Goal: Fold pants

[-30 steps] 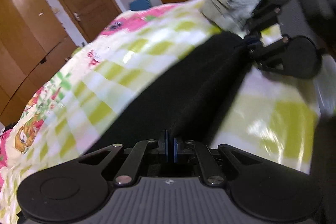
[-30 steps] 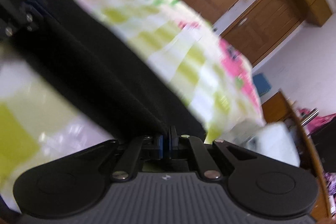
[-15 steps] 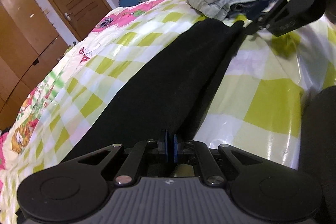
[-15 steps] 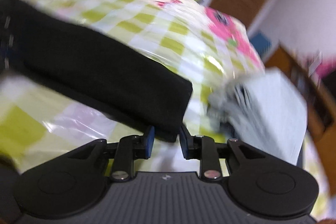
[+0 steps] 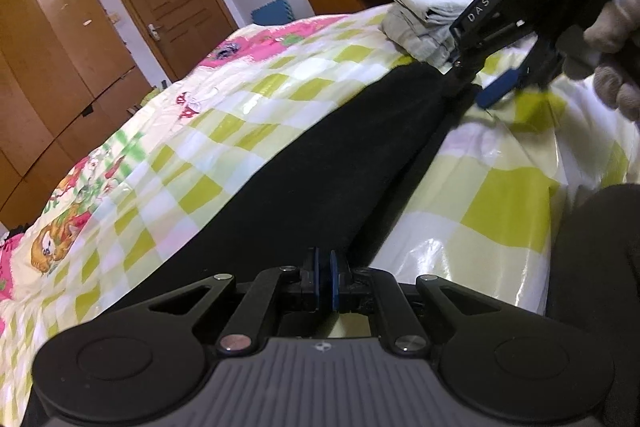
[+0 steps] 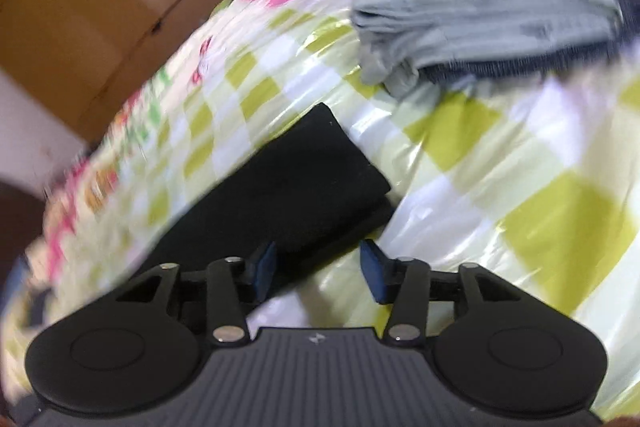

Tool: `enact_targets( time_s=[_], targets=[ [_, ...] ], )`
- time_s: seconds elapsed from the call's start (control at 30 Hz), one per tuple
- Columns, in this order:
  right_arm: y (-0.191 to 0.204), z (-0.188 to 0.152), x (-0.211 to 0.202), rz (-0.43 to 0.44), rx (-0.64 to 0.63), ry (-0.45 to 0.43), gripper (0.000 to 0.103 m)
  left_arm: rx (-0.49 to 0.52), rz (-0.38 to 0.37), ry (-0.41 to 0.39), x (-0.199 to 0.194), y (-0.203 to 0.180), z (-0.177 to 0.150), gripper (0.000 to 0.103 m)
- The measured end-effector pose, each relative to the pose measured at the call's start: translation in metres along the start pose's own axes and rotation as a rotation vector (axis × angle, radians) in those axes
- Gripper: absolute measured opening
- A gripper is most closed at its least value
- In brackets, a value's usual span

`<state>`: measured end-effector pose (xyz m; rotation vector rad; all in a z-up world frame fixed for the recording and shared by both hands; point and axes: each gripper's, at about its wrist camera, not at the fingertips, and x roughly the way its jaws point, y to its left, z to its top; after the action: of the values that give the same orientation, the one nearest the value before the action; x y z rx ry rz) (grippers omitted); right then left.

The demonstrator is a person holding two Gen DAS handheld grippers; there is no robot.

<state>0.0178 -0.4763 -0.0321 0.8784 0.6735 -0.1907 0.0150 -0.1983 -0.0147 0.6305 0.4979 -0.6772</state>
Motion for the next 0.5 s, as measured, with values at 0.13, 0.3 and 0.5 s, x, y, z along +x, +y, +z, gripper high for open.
enact_targets(
  time_s=[0.13, 0.3, 0.5],
  targets=[
    [0.002, -0.002, 0.01, 0.041, 0.078, -0.017, 0.049, -0.042, 0.009, -0.022, -0.004, 0.01, -0.002, 0.023],
    [0.0, -0.004, 0.023, 0.05, 0.171, -0.042, 0.046, -0.059, 0.028, -0.052, -0.011, 0.018, -0.005, 0.023],
    [0.002, -0.004, 0.031, 0.064, 0.191, -0.066, 0.048, -0.076, 0.027, -0.062, -0.006, 0.023, -0.007, 0.023]
  ],
)
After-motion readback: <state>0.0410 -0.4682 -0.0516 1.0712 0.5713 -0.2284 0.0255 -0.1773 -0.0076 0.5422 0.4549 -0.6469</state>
